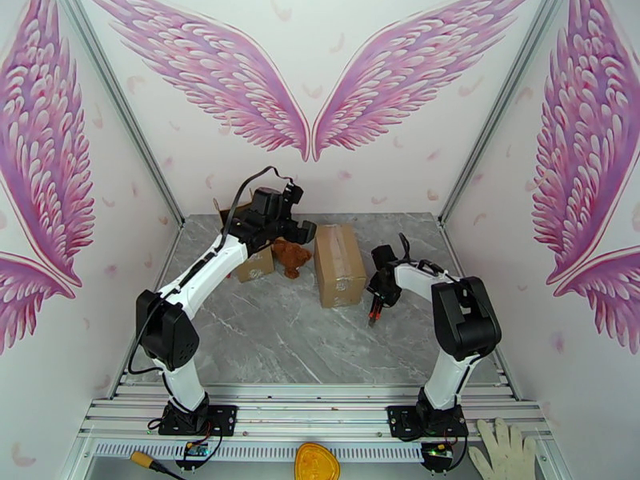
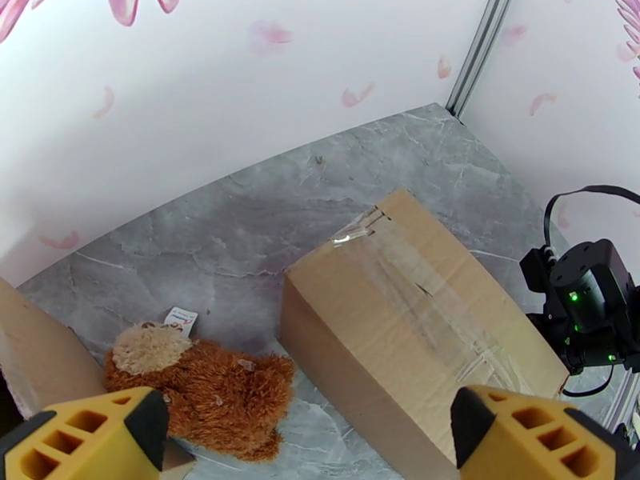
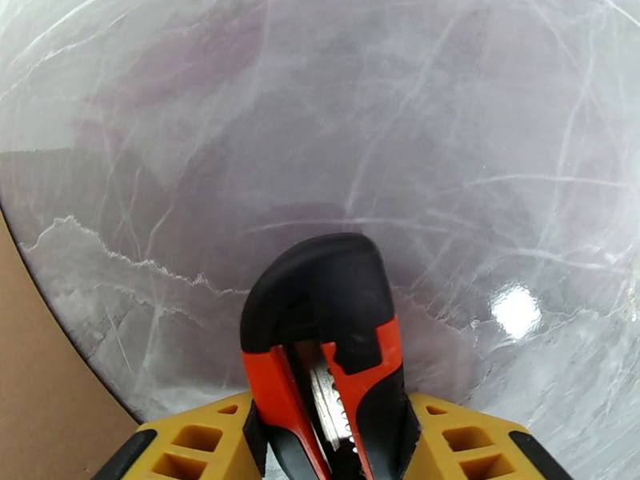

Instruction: Unpack the express box

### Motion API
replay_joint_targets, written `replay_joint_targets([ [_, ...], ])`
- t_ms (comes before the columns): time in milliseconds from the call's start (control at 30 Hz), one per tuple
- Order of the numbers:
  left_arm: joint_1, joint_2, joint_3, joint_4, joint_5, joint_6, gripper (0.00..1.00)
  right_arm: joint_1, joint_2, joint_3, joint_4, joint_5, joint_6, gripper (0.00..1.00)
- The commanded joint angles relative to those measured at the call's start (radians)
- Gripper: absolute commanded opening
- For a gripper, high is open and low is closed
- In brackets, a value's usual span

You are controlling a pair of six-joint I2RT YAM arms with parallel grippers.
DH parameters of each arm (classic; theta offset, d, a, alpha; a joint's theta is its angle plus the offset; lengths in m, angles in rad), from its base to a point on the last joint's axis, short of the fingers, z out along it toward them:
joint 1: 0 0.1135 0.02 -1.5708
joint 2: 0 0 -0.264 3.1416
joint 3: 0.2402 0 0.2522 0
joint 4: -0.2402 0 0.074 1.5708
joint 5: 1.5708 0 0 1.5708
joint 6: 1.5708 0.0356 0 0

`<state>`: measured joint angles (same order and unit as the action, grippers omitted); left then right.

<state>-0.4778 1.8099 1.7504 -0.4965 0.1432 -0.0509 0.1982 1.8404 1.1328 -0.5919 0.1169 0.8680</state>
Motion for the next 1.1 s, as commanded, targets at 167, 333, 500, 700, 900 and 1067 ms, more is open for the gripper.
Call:
replay_joint_targets([
  [167, 0.010, -0.046, 0.010, -0.023, 0.016, 0.019, 0.99, 0.007, -0.086, -0.016, -0.019, 0.108, 0.017, 0.37],
  [333, 0.010, -0.039, 0.057, -0.064, 0.080, 0.000, 0.98, -0.001, -0.222, -0.006, -0.058, 0.184, 0.008, 0.36],
  [500, 0.004, -0.013, 0.124, -0.072, 0.268, -0.025, 0.88, -0.008, -0.420, 0.047, -0.057, 0.274, -0.041, 0.36],
  [700, -0.070, 0.071, 0.264, -0.116, 0.399, -0.031, 0.79, 0.000, -0.532, 0.178, -0.032, 0.292, -0.073, 0.37],
  [900, -0.165, 0.179, 0.392, -0.152, 0.483, -0.002, 0.74, 0.049, -0.545, 0.226, 0.037, 0.235, -0.058, 0.35],
  [1067, -0.200, 0.201, 0.378, -0.121, 0.535, -0.037, 0.70, 0.093, -0.540, 0.252, 0.059, 0.239, -0.049, 0.35],
])
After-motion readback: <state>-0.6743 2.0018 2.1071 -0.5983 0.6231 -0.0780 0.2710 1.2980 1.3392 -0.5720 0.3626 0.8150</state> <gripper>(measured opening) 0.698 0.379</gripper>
